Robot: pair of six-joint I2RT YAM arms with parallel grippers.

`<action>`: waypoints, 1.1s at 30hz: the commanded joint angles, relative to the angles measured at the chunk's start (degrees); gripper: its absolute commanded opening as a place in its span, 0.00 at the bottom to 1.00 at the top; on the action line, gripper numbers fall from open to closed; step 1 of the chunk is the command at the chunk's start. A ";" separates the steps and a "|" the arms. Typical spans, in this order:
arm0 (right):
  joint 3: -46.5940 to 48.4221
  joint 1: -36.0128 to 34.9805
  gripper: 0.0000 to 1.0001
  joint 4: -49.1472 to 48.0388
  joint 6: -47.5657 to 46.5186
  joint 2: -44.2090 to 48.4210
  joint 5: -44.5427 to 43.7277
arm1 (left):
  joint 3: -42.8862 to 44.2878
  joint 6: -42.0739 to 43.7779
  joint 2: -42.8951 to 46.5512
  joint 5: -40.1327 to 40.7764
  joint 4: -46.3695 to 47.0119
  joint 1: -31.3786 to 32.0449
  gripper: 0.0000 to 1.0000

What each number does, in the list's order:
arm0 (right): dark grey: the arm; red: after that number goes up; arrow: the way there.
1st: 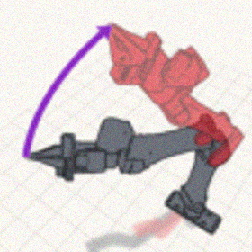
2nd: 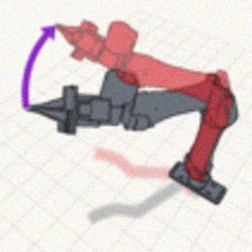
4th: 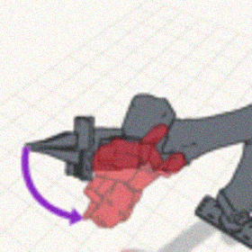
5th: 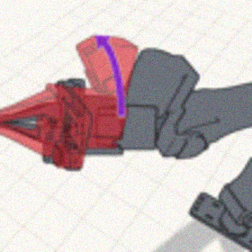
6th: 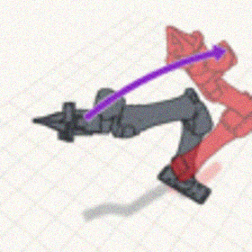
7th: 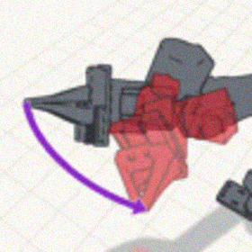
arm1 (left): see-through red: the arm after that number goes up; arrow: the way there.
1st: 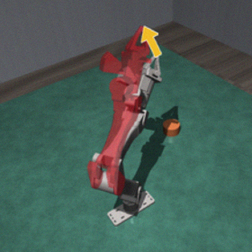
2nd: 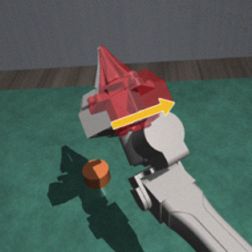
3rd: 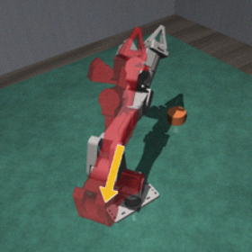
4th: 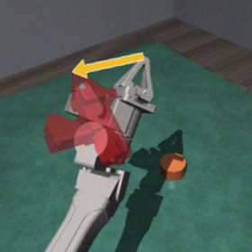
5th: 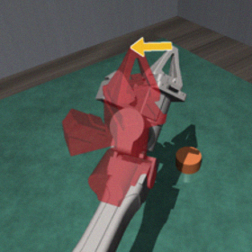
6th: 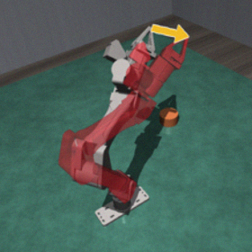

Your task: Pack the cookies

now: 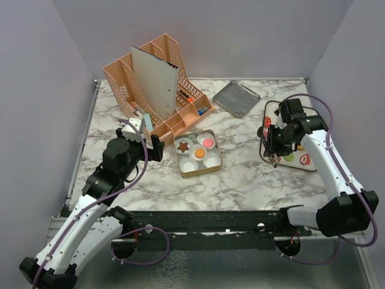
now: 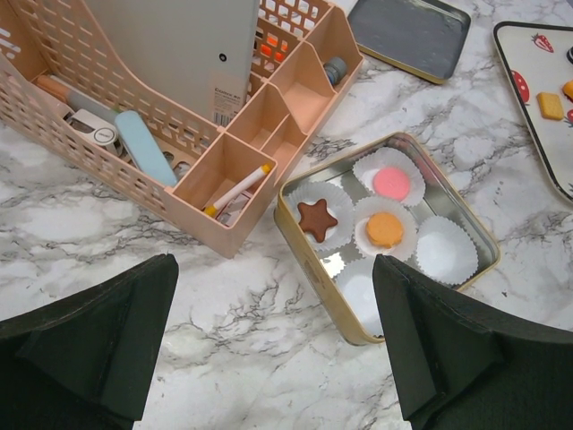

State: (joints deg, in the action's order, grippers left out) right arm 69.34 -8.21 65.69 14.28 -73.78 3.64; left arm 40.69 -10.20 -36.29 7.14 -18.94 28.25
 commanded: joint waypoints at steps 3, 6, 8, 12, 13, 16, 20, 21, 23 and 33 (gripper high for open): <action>2.82 -6.67 0.20 -1.03 -0.70 1.09 4.13 | -0.66 0.52 -0.36 1.56 0.84 -0.63 0.99; 3.87 -13.04 0.20 -1.69 0.46 -0.44 4.25 | -0.64 0.44 -0.36 1.65 0.90 -0.90 0.99; 4.92 -17.99 0.20 -1.88 1.10 -1.73 3.51 | -0.67 0.44 -0.42 1.82 0.89 -1.07 0.99; 6.26 -23.86 0.21 -1.58 1.60 -4.28 2.69 | -0.78 0.44 -0.68 1.90 0.97 -1.27 0.99; 6.20 -24.94 0.20 -1.73 1.58 -4.78 2.77 | -0.78 0.44 -0.75 1.99 0.95 -1.31 0.99; 6.65 -28.30 0.20 -1.54 1.69 -6.39 2.66 | -0.83 0.44 -0.86 2.23 0.93 -1.48 0.99; 6.49 -32.08 0.20 -1.01 1.86 -7.76 2.69 | -0.82 0.40 -1.11 2.03 0.93 -1.61 0.99; 6.32 -33.12 0.20 -1.07 2.01 -7.92 2.69 | -0.77 0.37 -1.27 1.84 0.92 -1.68 0.99; 5.94 -34.87 0.20 -1.33 2.40 -8.26 2.61 | -0.76 0.35 -1.39 1.62 0.92 -1.78 0.99; 4.45 -36.14 0.22 -1.82 2.42 -11.34 -0.12 | -0.82 0.35 -1.15 1.39 1.01 -1.88 0.99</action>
State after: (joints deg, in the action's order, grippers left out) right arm 74.08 -43.99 64.36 16.49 -83.83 5.37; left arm 40.66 -10.20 -37.78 8.27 -18.92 26.68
